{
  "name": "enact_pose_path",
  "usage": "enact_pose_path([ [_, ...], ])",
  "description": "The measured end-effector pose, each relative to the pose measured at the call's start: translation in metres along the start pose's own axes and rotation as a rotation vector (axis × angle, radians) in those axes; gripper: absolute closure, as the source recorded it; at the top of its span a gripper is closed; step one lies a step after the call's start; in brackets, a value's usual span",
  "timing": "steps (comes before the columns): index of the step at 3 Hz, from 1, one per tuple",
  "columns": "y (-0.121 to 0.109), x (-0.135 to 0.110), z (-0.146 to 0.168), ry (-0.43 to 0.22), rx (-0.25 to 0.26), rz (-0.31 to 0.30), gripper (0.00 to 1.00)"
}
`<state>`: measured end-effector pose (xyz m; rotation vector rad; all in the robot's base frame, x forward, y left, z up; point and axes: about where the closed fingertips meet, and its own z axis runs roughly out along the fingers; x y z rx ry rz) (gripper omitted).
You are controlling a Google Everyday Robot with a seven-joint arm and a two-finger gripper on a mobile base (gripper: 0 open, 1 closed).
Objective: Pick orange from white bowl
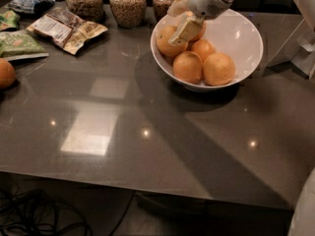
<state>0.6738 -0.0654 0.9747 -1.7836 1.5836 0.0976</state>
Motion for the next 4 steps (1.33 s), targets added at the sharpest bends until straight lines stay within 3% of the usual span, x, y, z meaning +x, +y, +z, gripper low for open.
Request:
enact_pose_path([
  [4,-0.001,0.031,0.039,0.127,-0.029,0.181,0.34],
])
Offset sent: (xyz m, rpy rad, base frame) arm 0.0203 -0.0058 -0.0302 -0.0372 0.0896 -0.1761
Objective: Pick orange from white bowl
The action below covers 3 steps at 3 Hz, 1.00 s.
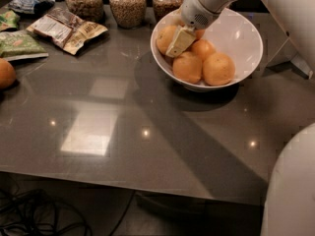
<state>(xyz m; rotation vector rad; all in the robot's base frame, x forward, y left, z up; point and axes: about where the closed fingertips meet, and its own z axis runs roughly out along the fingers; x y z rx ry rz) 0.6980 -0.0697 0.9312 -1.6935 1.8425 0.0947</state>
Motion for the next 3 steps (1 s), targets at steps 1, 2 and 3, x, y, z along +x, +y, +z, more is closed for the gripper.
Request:
enact_pose_path([
  [1,-0.0061,0.0078,0.0094,0.011,0.001,0.016,0.34],
  [2,-0.0097,0.0117,0.0128,0.02,0.002,0.02,0.36],
  [3,-0.0114,0.0131,0.015,0.028,-0.002,0.022,0.35],
])
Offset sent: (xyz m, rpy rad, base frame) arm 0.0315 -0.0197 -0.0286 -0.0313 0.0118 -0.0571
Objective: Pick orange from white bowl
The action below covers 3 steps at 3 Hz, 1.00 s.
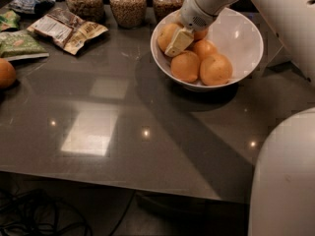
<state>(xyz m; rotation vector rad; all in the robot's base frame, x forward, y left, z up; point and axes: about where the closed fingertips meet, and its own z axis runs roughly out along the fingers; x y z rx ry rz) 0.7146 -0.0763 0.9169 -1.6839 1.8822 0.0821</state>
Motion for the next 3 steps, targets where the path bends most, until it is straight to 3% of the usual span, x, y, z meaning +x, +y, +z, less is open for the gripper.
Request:
enact_pose_path([
  [1,0.0001,-0.0003,0.0027,0.006,-0.008,0.0,0.4],
  [2,0.0001,-0.0018,0.0029,0.006,-0.008,0.0,0.58],
  [3,0.0034,-0.0037,0.0048,-0.018,-0.027,-0.007,0.82],
])
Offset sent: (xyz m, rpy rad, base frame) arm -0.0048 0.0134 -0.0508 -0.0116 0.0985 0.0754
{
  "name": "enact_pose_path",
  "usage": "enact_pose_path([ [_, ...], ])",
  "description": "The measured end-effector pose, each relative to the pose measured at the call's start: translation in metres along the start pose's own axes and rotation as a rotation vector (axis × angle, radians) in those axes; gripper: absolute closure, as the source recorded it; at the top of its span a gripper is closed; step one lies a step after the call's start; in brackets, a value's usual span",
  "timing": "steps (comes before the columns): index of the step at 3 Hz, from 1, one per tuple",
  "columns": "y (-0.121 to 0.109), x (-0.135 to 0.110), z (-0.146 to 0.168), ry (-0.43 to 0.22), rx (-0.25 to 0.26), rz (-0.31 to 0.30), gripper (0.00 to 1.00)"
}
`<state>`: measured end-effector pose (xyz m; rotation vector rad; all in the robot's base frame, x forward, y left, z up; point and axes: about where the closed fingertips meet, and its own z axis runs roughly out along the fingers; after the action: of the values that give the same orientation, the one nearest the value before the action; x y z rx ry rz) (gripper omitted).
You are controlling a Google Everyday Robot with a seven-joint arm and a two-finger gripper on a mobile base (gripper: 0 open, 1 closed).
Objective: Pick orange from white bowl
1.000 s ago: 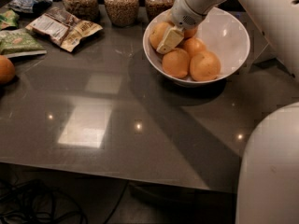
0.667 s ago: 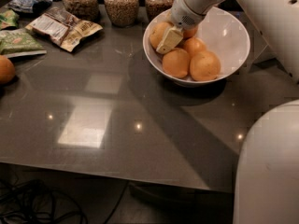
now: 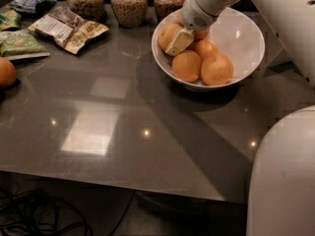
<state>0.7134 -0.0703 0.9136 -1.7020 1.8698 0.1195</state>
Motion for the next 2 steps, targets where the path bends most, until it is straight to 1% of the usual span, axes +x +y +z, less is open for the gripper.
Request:
enact_pose_path([
  [1,0.001,-0.003,-0.006,-0.05,-0.009,-0.015,1.0],
  [2,0.004,-0.017,-0.032,-0.17,-0.004,-0.052,1.0],
])
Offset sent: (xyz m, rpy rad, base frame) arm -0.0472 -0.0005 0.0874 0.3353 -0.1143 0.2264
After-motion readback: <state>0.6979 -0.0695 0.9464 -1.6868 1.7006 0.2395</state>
